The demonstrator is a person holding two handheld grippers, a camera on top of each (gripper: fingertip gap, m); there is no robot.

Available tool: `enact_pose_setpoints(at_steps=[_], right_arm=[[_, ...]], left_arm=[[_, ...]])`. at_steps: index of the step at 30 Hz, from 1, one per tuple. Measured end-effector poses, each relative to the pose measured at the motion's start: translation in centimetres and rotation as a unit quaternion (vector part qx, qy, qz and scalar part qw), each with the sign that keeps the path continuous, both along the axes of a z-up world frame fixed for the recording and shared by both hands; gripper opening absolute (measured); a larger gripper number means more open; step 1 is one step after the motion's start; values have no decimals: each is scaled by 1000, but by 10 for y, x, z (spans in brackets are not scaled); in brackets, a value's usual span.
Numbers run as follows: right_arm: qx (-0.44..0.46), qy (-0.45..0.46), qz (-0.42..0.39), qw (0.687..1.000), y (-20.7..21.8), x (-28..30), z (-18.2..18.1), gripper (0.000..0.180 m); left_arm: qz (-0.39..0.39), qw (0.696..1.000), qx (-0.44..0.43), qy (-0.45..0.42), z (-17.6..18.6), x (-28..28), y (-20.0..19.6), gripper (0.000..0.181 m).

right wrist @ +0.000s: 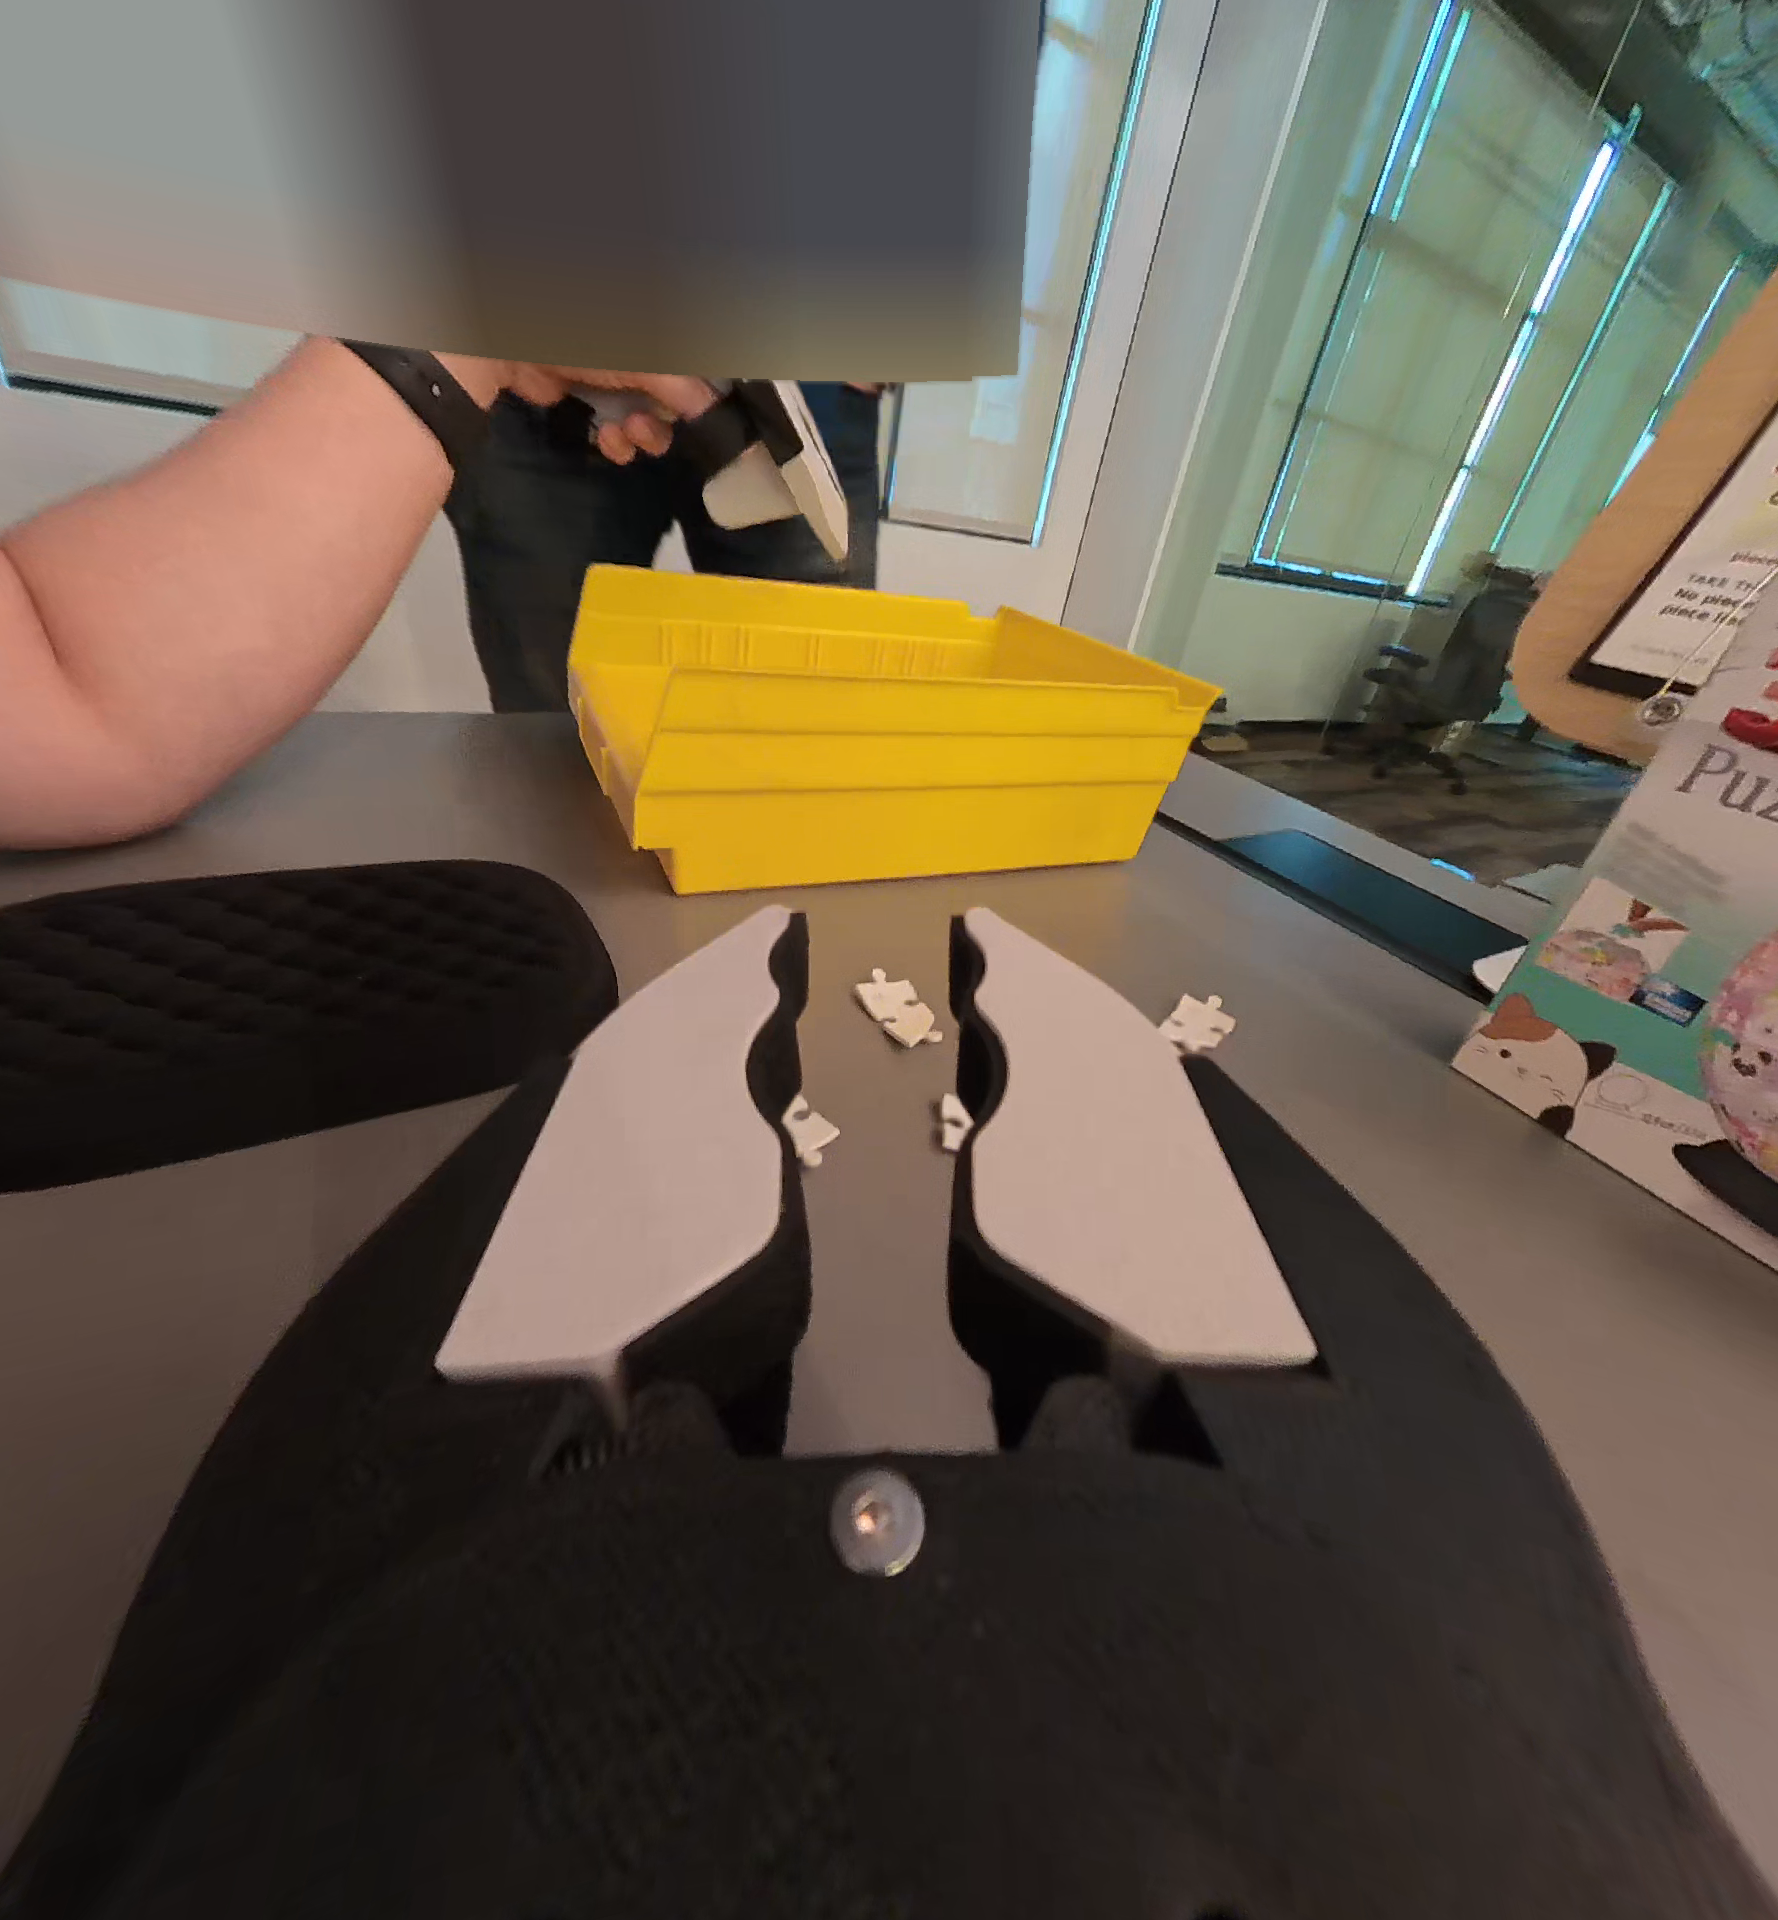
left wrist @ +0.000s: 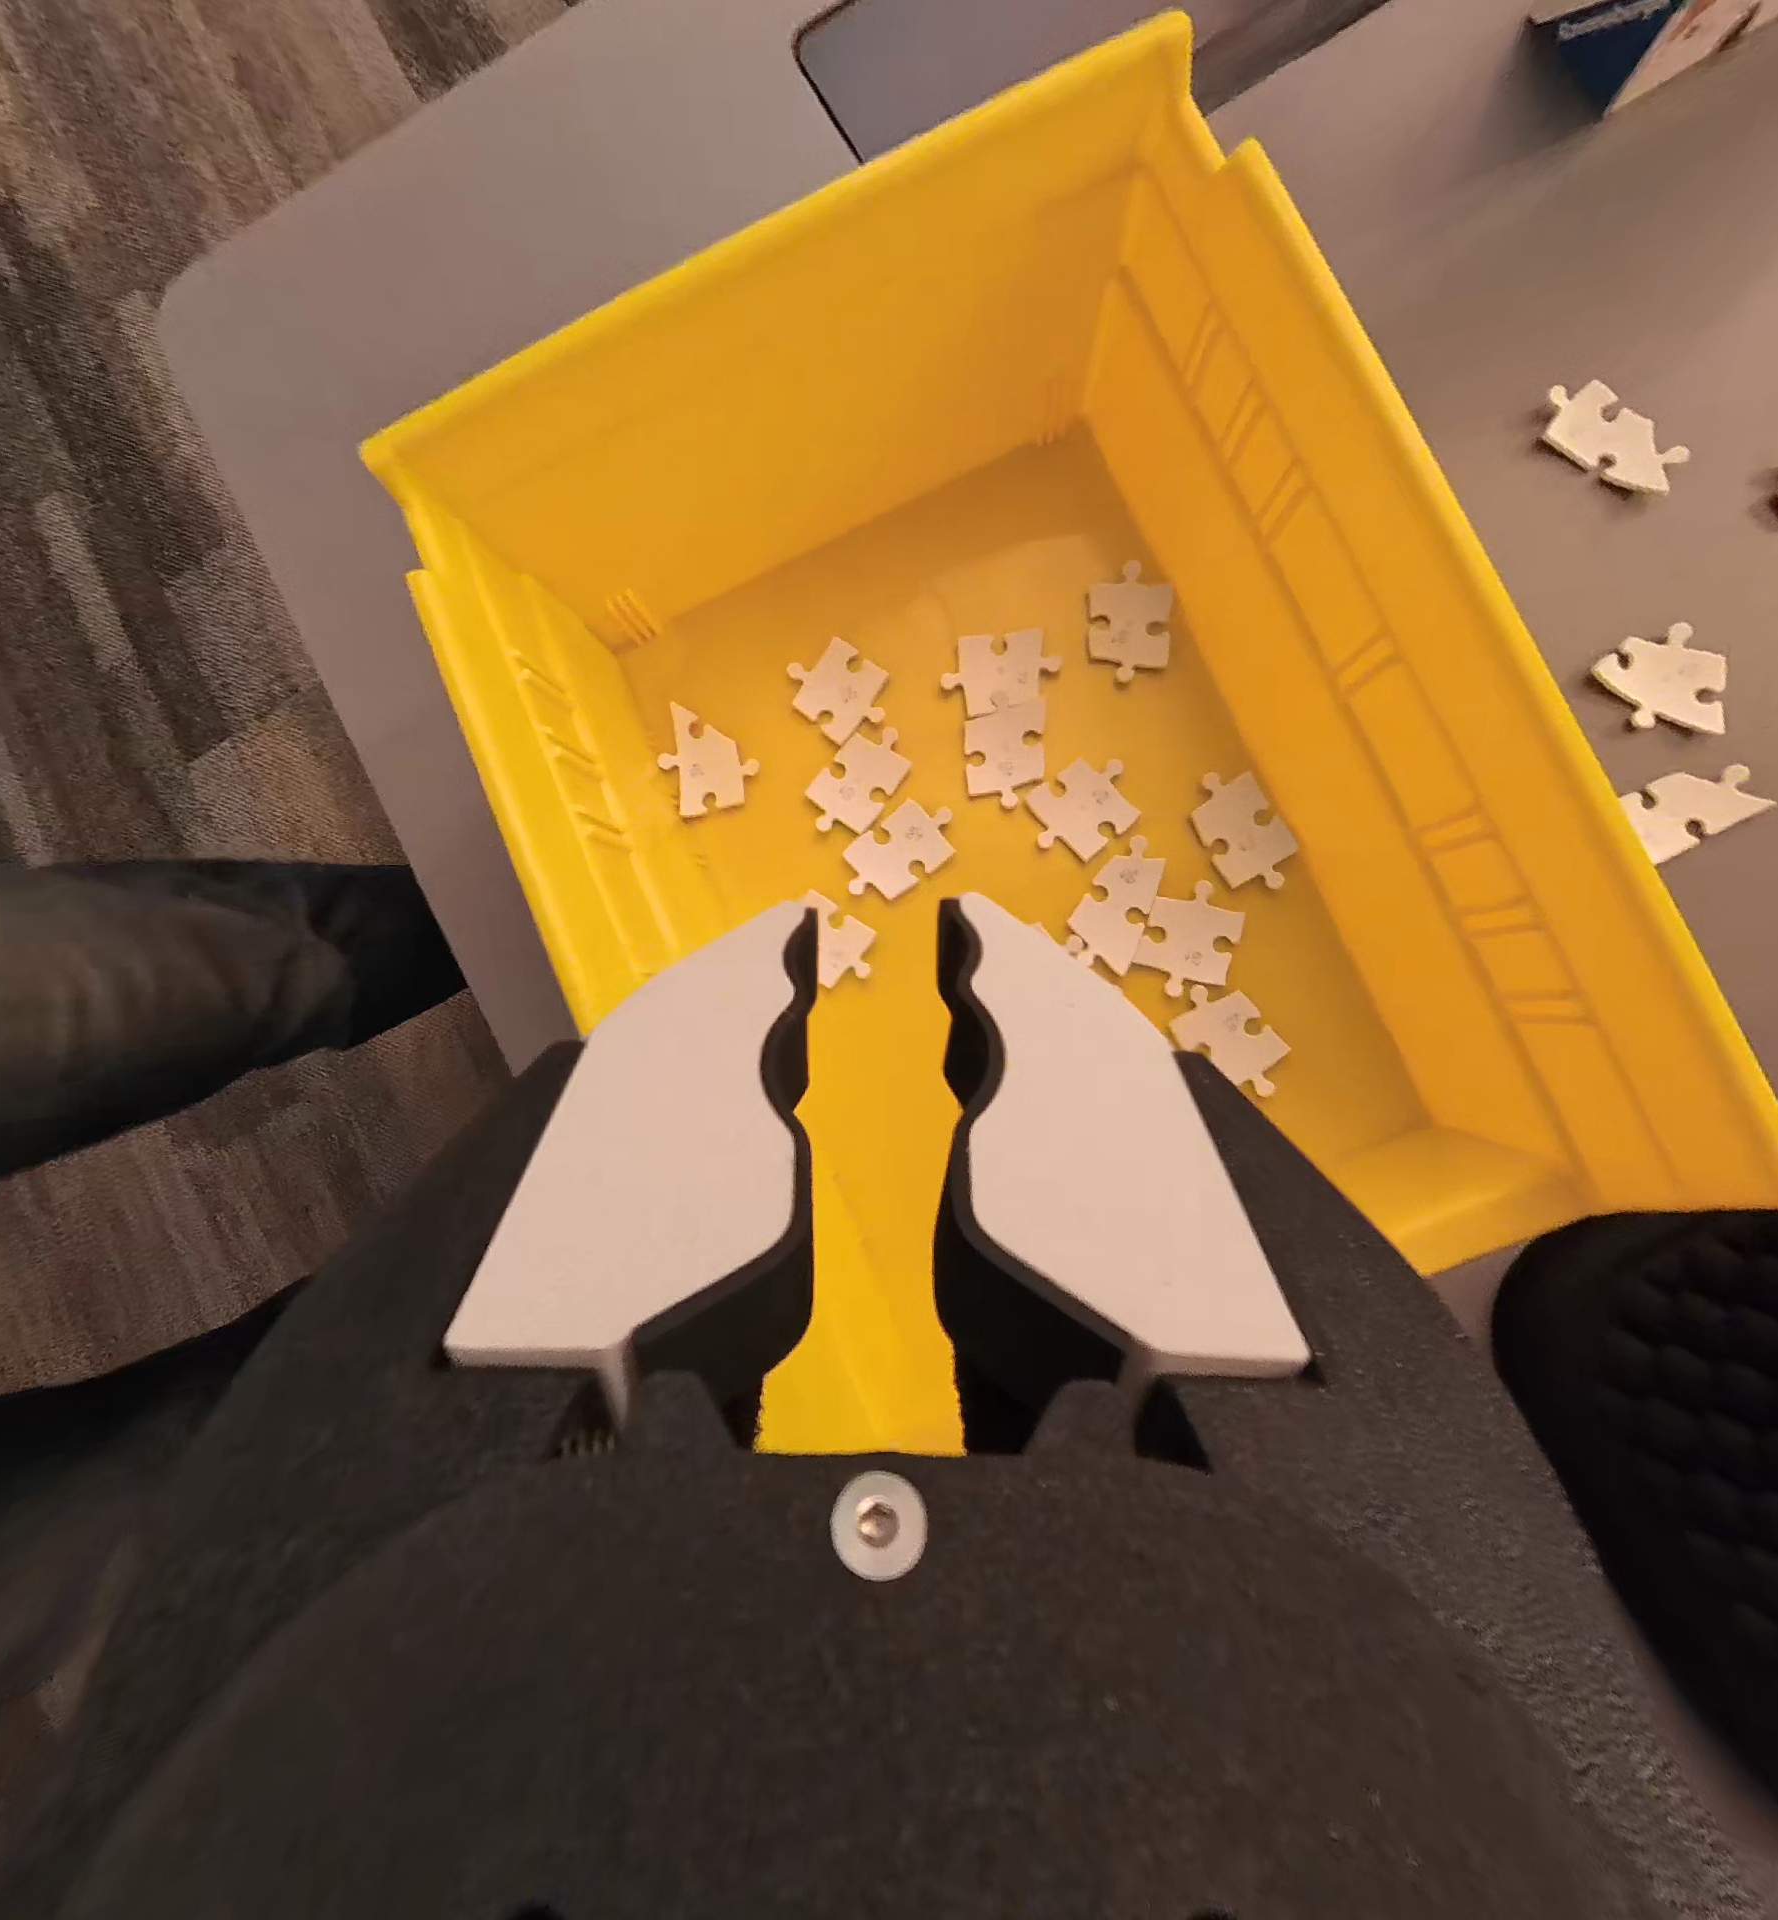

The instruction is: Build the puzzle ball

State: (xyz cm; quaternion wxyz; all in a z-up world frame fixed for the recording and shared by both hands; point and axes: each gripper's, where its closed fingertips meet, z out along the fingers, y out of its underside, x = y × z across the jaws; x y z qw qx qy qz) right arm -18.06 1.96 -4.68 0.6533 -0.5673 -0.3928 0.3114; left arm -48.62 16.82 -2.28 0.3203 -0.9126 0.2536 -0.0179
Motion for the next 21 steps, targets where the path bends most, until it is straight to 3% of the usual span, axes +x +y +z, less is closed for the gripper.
enact_pose_setpoints(at_steps=[10,21], right_arm=[[5,-61,14,998,-6,-15,-16,26],[2,-68,22,997,-8,-18,-19,26]], left_arm=[[-8,996,-93,1,-33,5,-9,23],[27,993,-113,23,-59,-5,9,27]])
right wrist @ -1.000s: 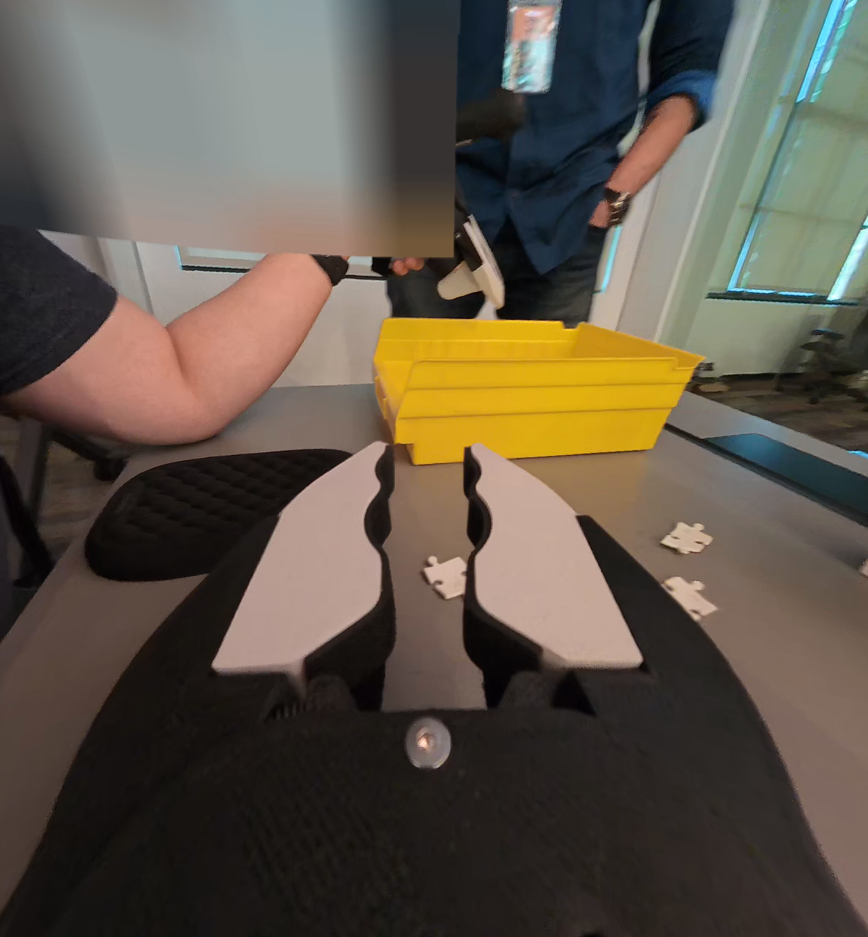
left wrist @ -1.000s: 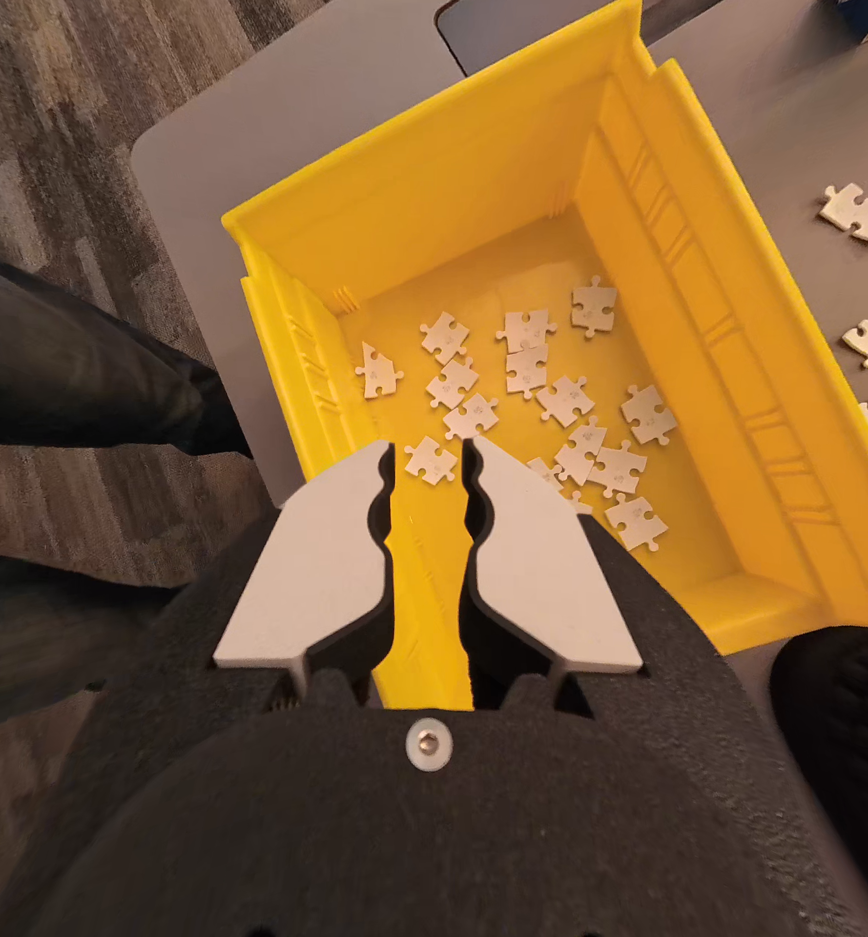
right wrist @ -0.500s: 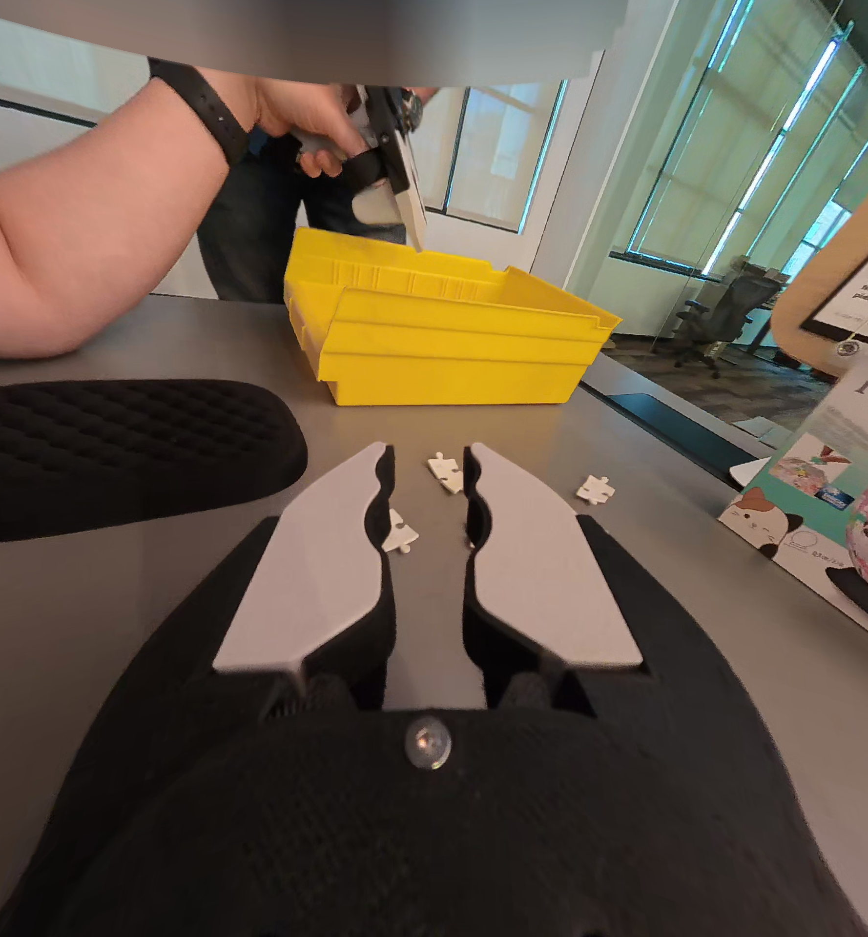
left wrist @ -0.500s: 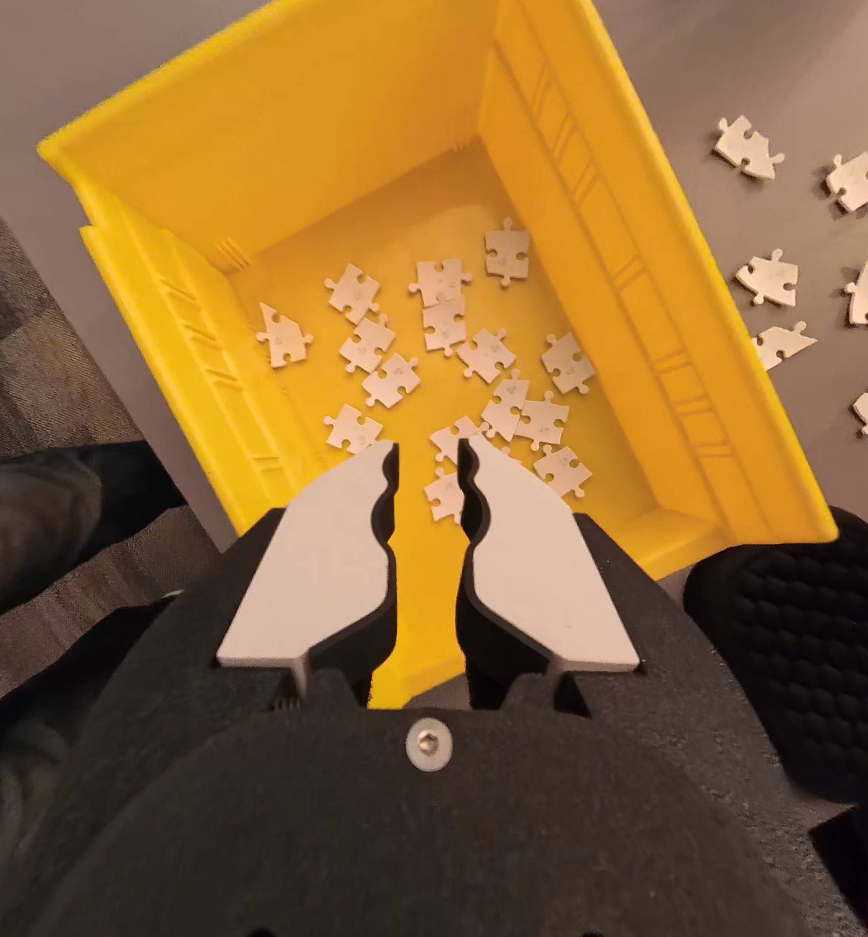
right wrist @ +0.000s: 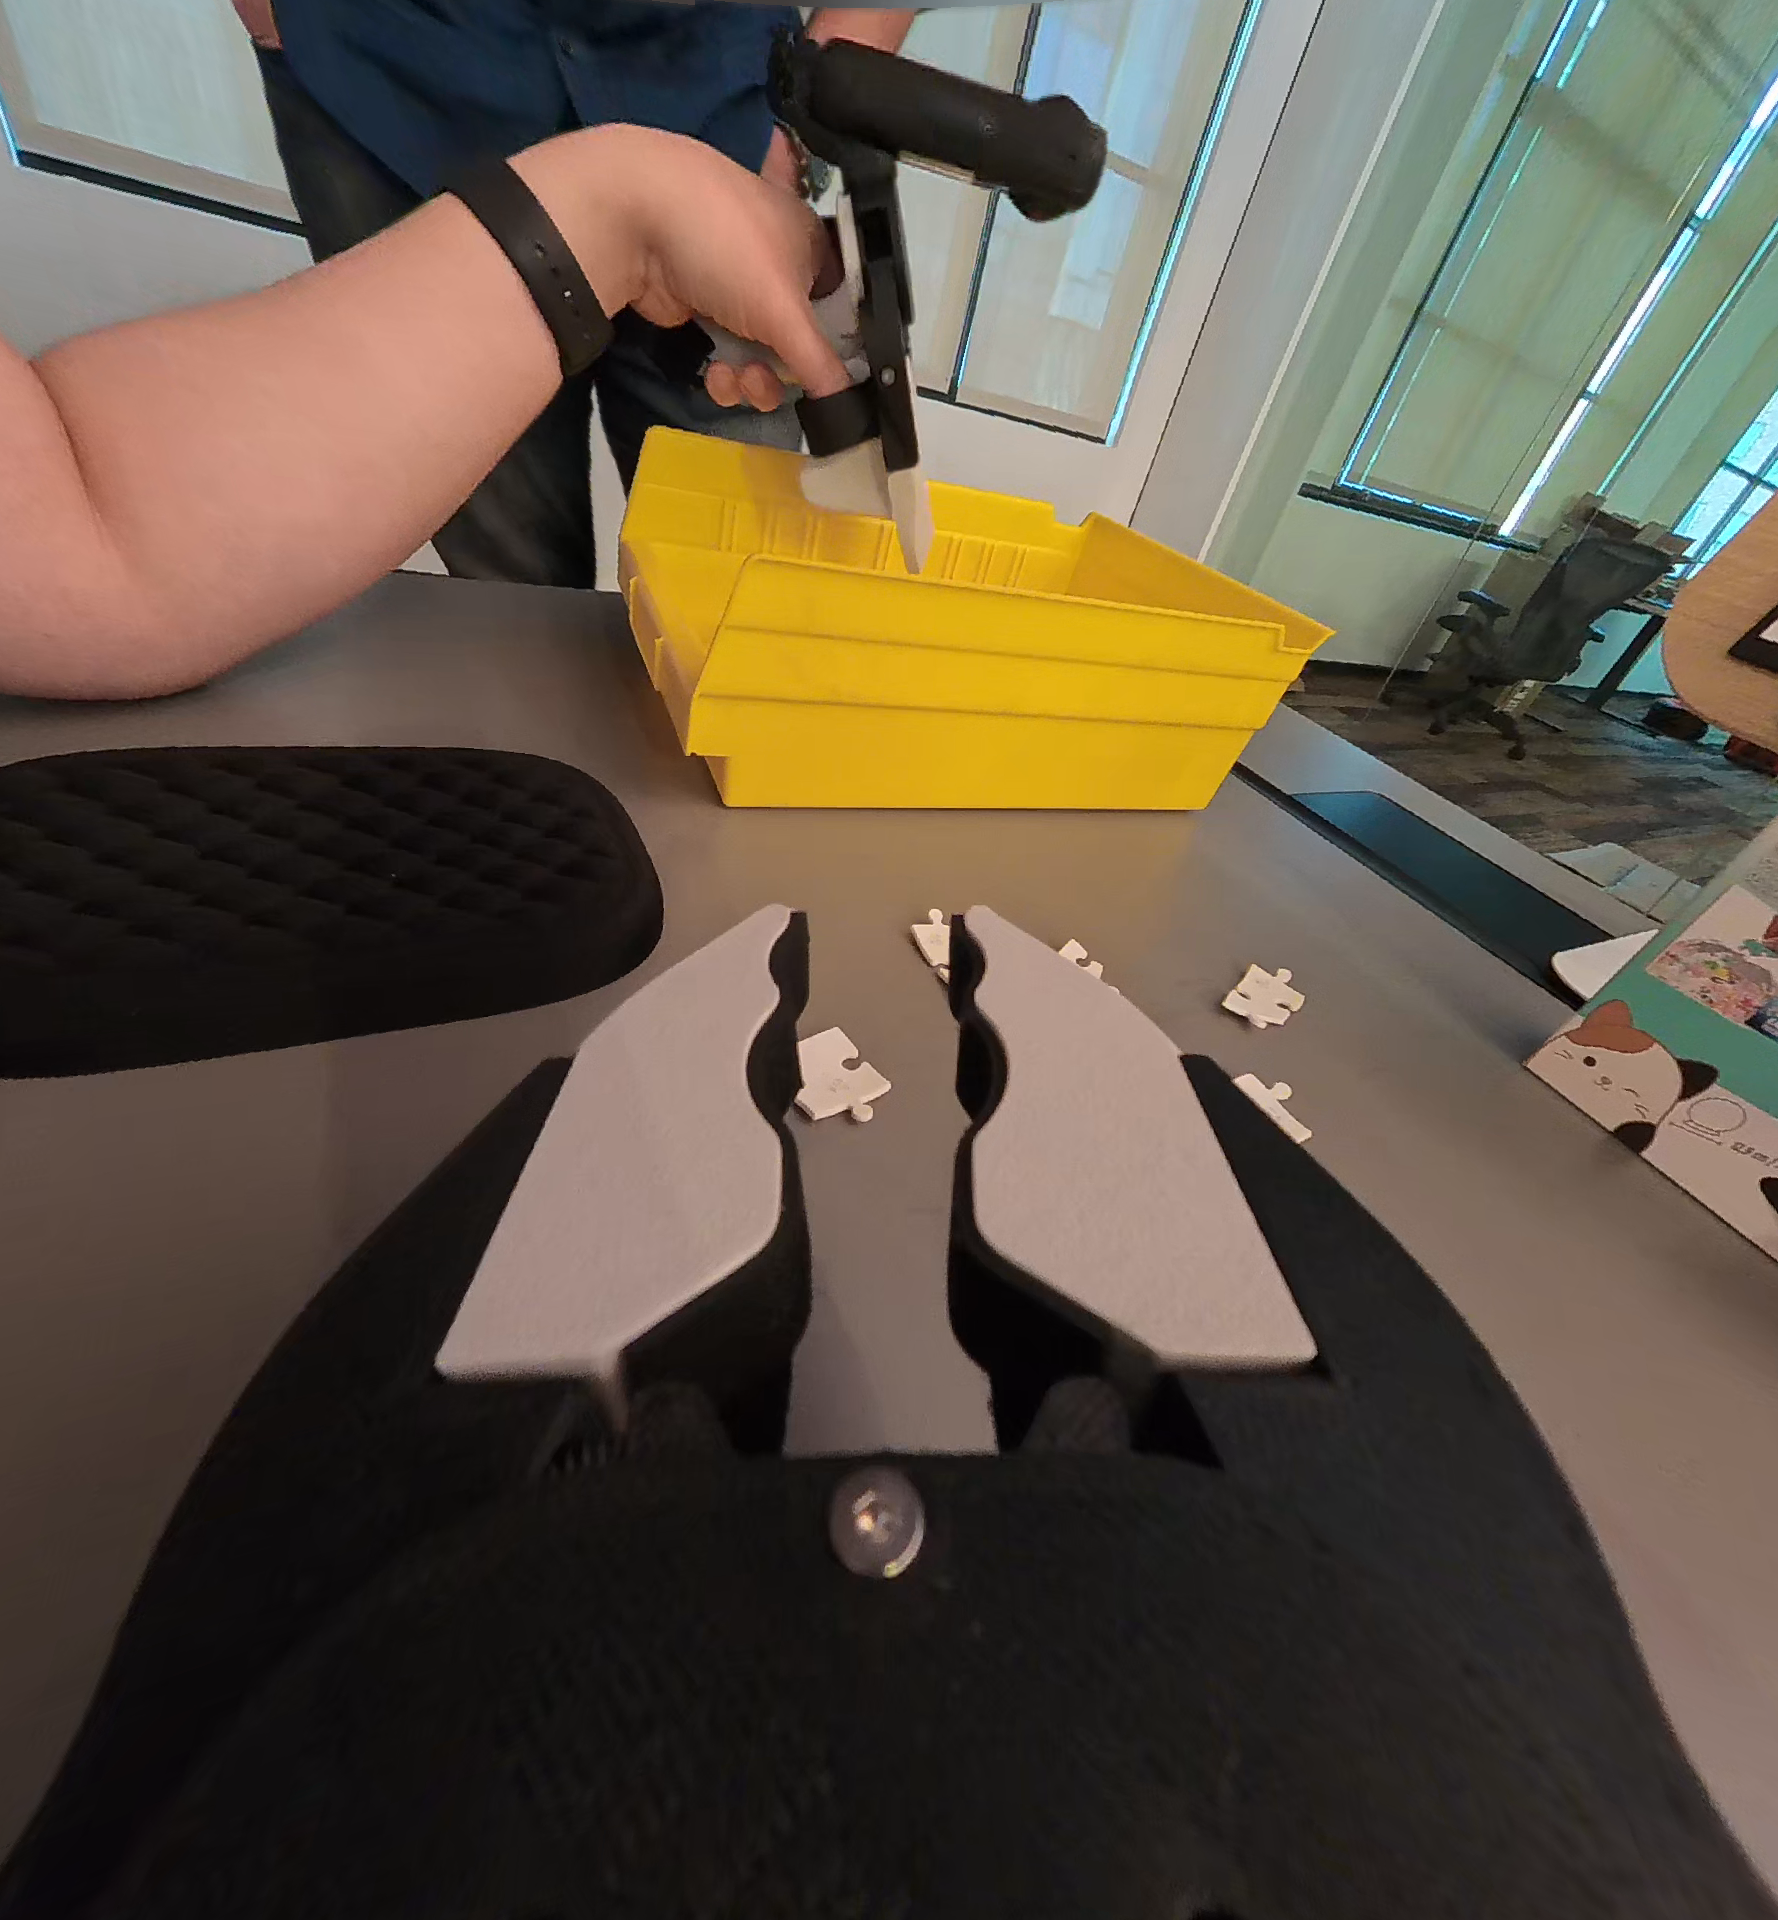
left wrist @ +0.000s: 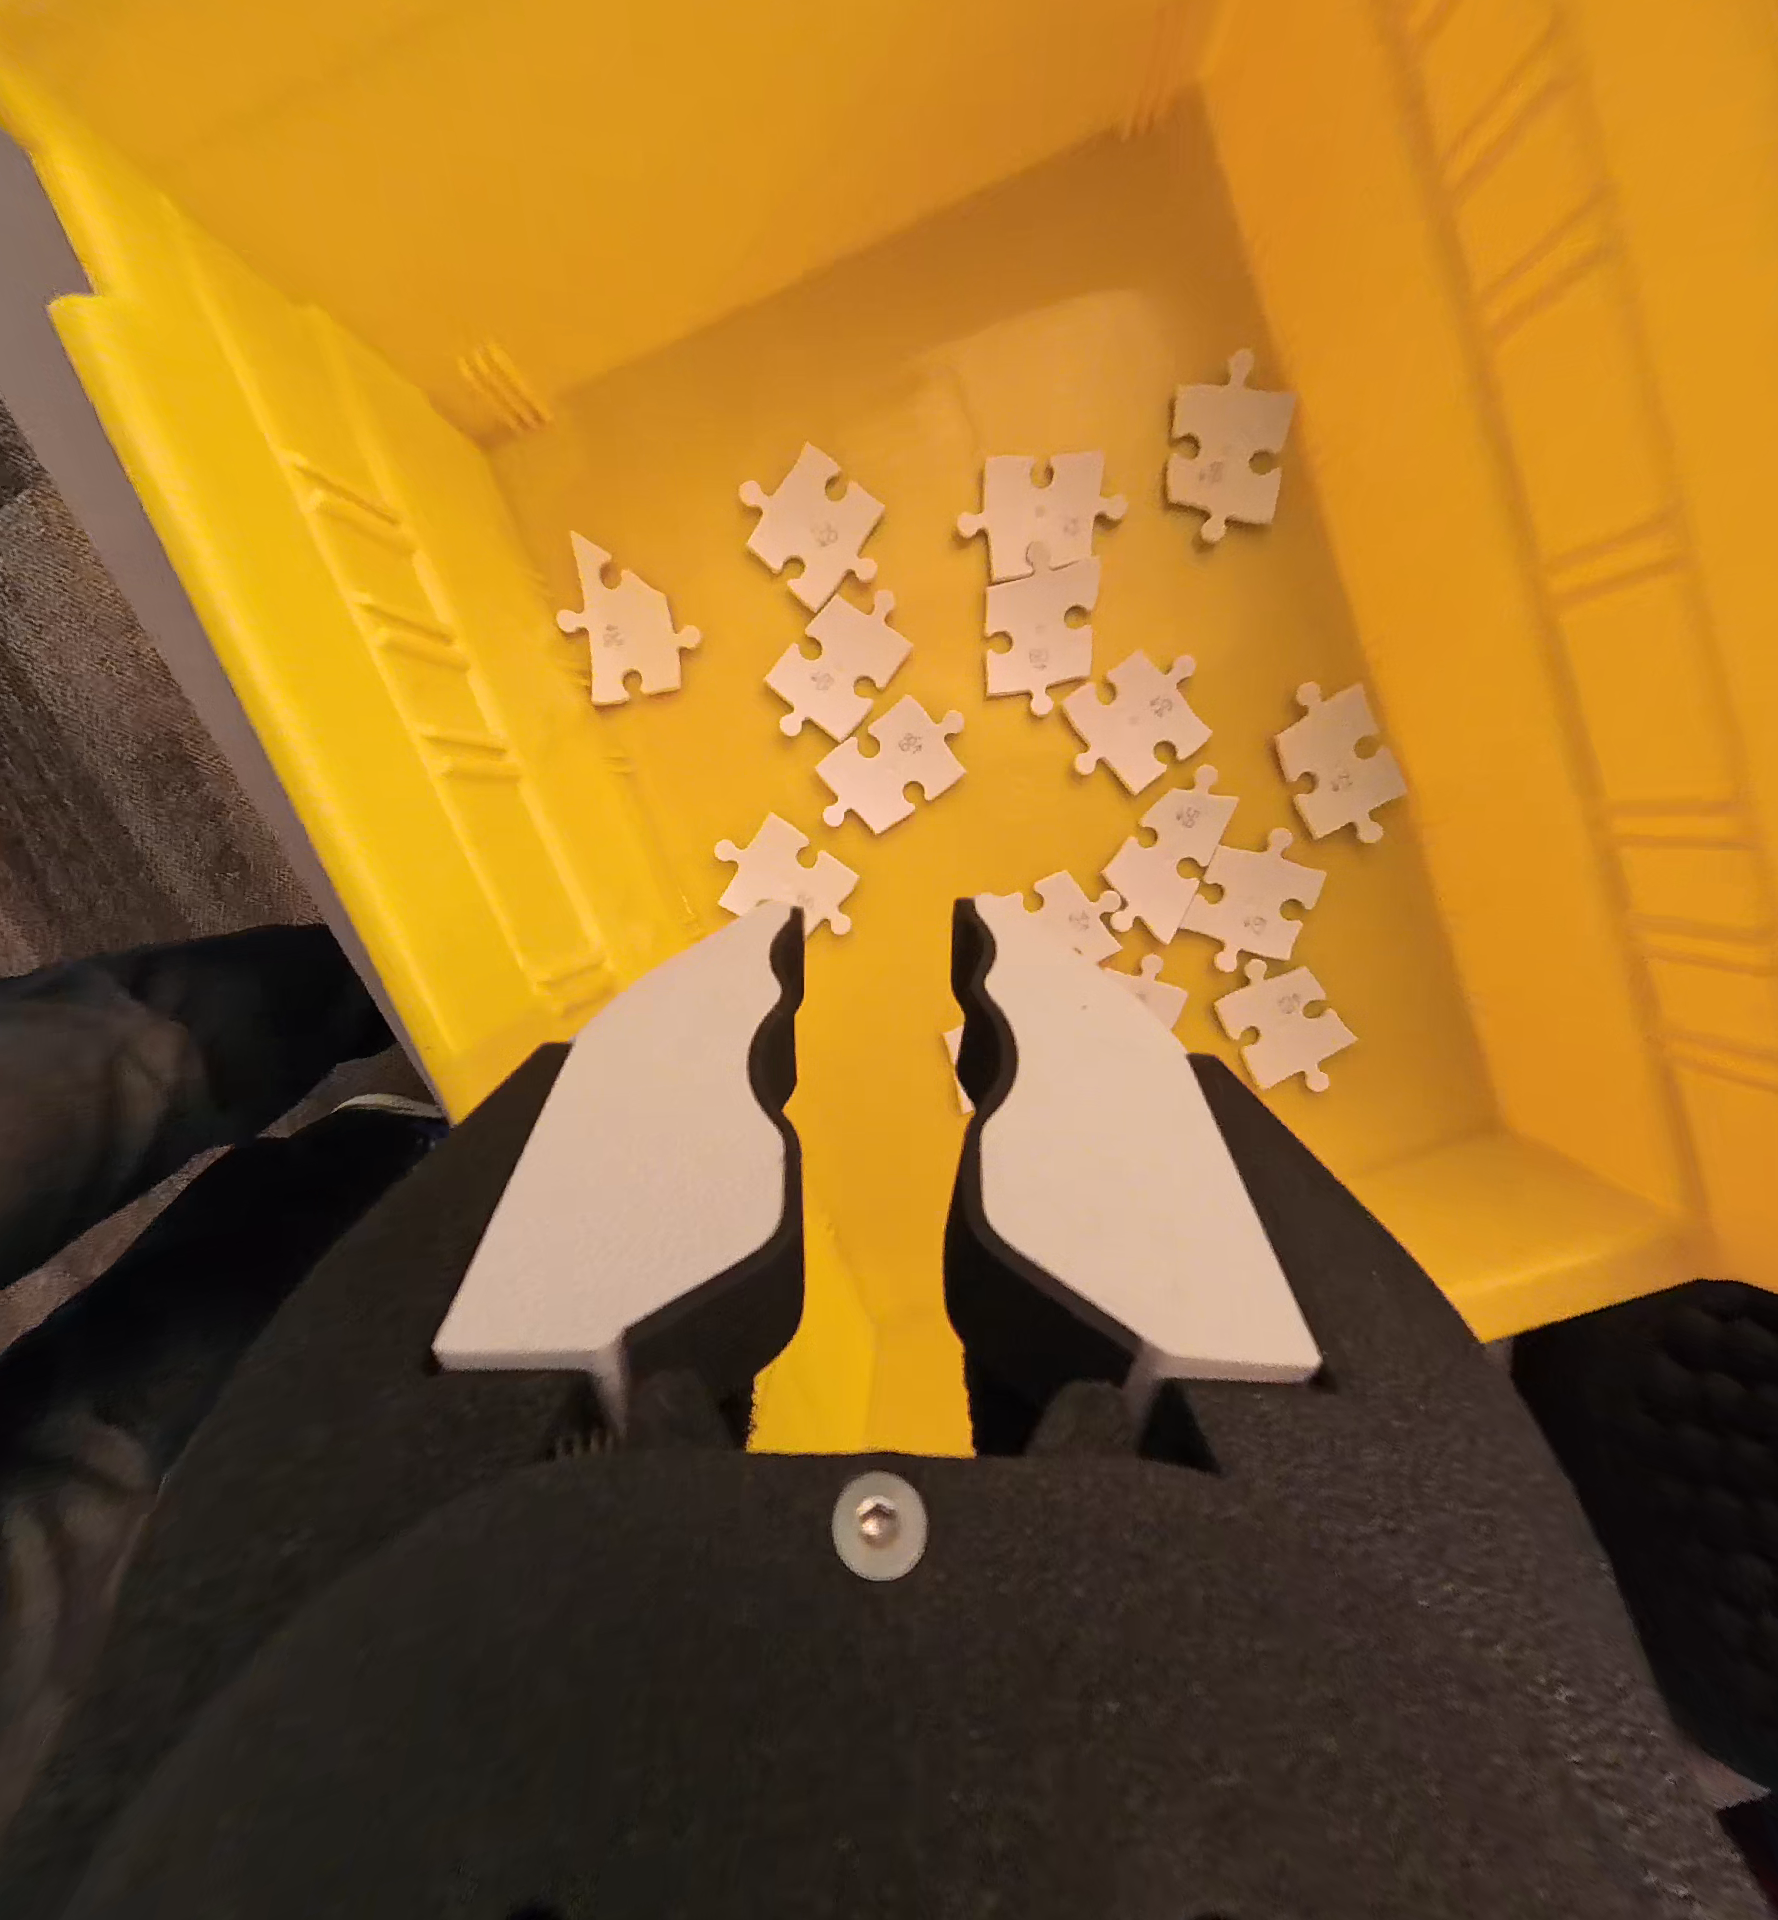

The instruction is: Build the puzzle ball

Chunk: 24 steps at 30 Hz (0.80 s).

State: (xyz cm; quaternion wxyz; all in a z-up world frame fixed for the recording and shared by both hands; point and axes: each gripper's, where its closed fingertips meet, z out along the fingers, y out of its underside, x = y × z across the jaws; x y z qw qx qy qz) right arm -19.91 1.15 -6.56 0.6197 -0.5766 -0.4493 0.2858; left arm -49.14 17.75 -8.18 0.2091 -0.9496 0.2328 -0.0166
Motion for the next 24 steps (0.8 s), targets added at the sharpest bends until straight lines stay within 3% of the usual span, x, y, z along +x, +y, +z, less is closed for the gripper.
enact_pose_setpoints(at_steps=[10,13,20,24], right_arm=[[-2,-2,9,1000,-1,-3,0,26],[-2,0,9,1000,-1,-3,0,26],[-6,2,13,1000,-2,-3,0,26],[-13,6,16,1000,-1,-3,0,26]], left_arm=[[59,994,79,-44,-2,19,45,33],[63,995,61,-51,-3,18,40,38],[52,994,86,-50,40,4,12,40],[47,994,87,-46,46,-3,5,39]])
